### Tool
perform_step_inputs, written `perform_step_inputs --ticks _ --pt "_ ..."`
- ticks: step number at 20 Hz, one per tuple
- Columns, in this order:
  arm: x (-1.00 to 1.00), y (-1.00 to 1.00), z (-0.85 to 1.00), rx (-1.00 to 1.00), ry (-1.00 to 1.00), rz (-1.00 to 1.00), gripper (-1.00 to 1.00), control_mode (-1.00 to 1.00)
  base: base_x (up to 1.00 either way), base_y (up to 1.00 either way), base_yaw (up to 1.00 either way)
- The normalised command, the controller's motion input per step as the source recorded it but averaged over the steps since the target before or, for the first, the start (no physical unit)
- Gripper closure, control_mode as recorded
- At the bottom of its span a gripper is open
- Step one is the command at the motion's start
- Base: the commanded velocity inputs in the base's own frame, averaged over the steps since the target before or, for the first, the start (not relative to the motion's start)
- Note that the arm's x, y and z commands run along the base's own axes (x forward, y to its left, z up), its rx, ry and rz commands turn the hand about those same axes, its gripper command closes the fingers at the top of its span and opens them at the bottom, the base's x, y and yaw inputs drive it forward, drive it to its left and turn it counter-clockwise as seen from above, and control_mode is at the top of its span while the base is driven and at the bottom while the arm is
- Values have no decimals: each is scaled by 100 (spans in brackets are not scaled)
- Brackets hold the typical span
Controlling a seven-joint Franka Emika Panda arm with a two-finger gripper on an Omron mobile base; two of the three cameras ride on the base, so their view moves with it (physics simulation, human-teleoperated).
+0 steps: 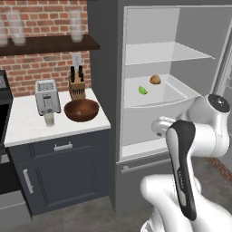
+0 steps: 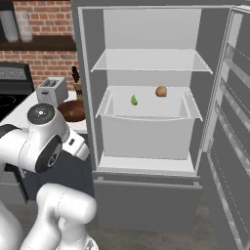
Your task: Grab a lemon wedge from the fridge and one ice cube from the ice bowl, and put them in the glass of lemonade.
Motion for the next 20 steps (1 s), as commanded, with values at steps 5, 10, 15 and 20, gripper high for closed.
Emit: perform_step_inputs --ticks 5,10,15,20 --pt "0 28 -55 5 0 8 -100 -100 0 0 0" --pt "-13 -1 -19 -11 -1 0 -100 -100 0 0 0" --pt "-22 -19 -4 -25 -9 0 -100 -100 0 0 0" --pt "-20 -35 0 -16 -6 0 -100 -100 0 0 0"
